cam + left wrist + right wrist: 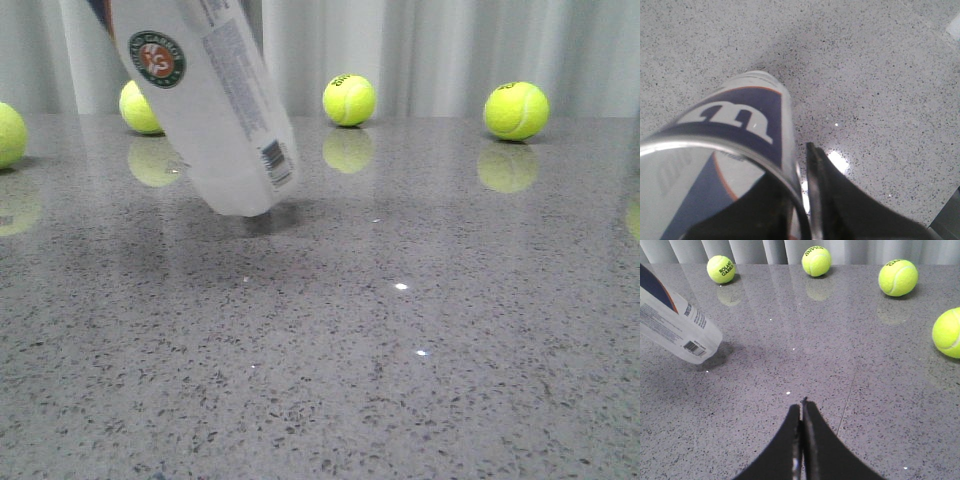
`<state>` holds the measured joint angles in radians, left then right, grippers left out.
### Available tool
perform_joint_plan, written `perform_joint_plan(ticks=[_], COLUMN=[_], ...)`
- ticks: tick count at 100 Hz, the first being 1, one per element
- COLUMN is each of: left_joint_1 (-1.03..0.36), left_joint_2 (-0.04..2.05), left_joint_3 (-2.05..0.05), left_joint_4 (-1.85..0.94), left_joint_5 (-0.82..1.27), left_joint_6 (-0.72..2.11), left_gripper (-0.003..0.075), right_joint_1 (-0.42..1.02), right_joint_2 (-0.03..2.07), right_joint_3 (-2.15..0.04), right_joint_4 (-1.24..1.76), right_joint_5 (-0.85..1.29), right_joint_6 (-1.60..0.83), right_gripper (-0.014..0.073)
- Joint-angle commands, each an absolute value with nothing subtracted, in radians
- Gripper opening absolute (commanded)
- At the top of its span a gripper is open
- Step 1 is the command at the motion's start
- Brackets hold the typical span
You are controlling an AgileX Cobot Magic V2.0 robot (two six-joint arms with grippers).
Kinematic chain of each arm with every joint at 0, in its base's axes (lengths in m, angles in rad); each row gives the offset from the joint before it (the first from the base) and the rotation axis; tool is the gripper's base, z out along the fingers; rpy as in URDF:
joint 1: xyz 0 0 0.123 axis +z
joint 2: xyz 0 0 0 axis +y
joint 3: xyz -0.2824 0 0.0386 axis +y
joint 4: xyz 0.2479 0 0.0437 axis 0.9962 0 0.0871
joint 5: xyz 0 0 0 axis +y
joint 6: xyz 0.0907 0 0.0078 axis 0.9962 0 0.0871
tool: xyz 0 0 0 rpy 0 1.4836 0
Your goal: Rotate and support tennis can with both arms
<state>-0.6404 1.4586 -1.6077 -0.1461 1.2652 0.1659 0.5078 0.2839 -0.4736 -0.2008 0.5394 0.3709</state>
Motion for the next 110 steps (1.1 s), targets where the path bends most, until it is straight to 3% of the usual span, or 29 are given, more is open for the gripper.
perform_joint_plan(ticks=[1, 18, 25, 70, 110], left_joint_1=[-0.647, -0.647, -0.647, -0.647, -0.647], left_joint_2=[1.430, 1.430, 1.430, 1.430, 1.428], left_joint_3=[-1.642, -1.642, -1.642, -1.642, -1.642], left_joint_4=[-0.164, -0.164, -0.162, -0.185, -0.185], left_joint_5=[1.272, 1.243, 1.216, 1.009, 0.977], left_joint_6=[0.156, 0.156, 0.156, 0.156, 0.156], left_gripper=[0.0197, 0.0478, 0.0528, 0.0525, 0.0525], right_joint_1=[0.503, 0.503, 0.503, 0.503, 0.503], right_joint_2=[0.291, 0.291, 0.291, 0.291, 0.291], right_joint_3=[-0.499, -0.499, -0.499, -0.499, -0.499], right_joint_4=[-0.224, -0.224, -0.224, -0.224, -0.224], right_joint_5=[0.467, 0.467, 0.467, 0.467, 0.467], right_joint_6=[0.369, 0.369, 0.369, 0.369, 0.369], right_gripper=[-0.0057, -0.0057, -0.0057, -0.0057, -0.0057])
